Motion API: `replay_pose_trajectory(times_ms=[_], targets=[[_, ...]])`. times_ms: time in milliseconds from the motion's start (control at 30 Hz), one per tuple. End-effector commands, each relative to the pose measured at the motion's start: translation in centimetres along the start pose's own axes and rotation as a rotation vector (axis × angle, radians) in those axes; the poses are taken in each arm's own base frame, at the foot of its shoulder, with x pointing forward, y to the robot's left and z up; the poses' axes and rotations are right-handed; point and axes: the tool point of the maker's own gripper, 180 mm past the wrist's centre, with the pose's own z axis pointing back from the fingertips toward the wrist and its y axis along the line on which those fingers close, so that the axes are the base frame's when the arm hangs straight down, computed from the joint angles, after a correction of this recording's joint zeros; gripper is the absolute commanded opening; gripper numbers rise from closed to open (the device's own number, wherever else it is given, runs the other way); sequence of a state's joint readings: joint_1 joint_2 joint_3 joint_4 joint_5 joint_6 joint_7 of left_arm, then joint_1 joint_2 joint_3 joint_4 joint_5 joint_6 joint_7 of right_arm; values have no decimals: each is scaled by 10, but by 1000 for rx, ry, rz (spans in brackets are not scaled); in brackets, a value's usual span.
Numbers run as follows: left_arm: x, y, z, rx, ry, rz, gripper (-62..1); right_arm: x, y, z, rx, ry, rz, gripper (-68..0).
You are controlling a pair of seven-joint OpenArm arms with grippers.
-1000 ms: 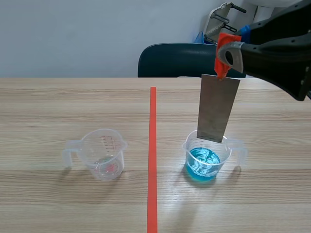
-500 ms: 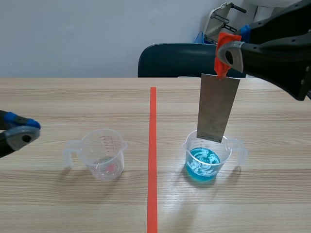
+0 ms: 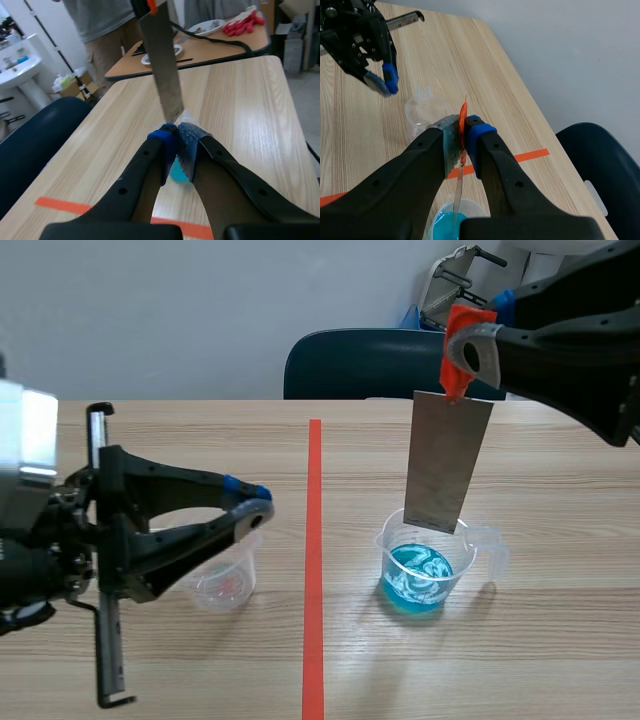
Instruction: Do the redox reaction experiment
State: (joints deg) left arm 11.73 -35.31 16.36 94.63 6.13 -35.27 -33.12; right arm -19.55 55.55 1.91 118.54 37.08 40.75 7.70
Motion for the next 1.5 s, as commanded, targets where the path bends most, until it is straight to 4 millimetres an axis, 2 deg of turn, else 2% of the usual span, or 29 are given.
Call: replay_pose_trajectory(times_ms=[0,267,633,1000,1467], targets=[[3,-1,-6,-5,-14,2,-598,11,-7,1,-21,-39,20,-666],[-18,3,-40,11,-8,53,-598,12,-7,1,-21,-42,21,-666],[-51,4,-64,16,-4,153,-598,13,-7,1,-21,-47,21,-666],[-42,1,-79,21,-62,210,-597,13,-7,1,-21,-51,21,-666],[-45,-2,-83,27,-46,207,-592,14,-7,1,-21,-53,21,-666]])
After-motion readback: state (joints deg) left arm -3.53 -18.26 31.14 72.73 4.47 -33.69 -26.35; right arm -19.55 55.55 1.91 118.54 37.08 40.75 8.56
